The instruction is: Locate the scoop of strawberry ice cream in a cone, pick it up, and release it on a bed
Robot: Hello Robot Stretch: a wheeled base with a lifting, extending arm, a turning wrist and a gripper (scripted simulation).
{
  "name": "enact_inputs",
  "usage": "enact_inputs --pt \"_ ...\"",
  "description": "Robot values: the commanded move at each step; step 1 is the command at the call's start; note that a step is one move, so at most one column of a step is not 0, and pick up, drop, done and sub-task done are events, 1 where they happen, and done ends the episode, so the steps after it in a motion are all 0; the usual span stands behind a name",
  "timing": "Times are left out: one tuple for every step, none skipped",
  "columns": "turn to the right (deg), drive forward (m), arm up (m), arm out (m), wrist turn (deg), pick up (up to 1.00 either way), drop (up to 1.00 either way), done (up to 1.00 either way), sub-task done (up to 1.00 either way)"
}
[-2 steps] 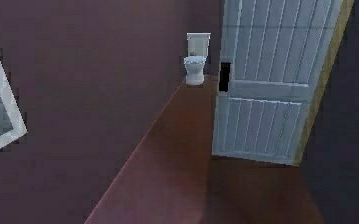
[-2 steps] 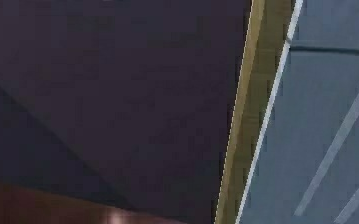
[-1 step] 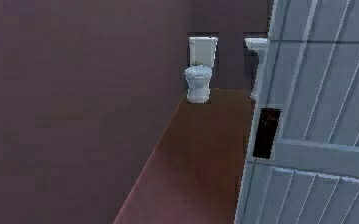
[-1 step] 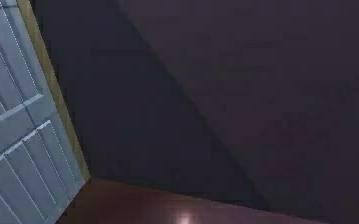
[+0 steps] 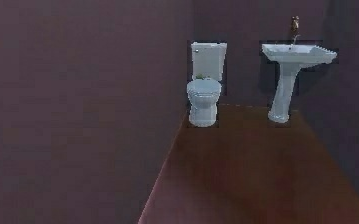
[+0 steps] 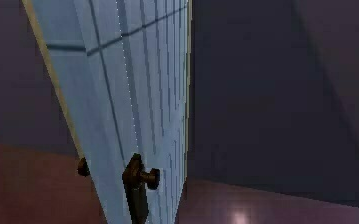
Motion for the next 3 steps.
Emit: enact_inputs --pt "3.0 0.0 0.0 0.0 0.0 0.0 0.0 0.0 0.0" --pt "-45.0 0.0 0.0 0.0 0.0 0.0 0.0 0.0 0.0" --pt "-45.0 0.0 0.0 0.0 0.0 0.0 0.0 0.0 0.0"
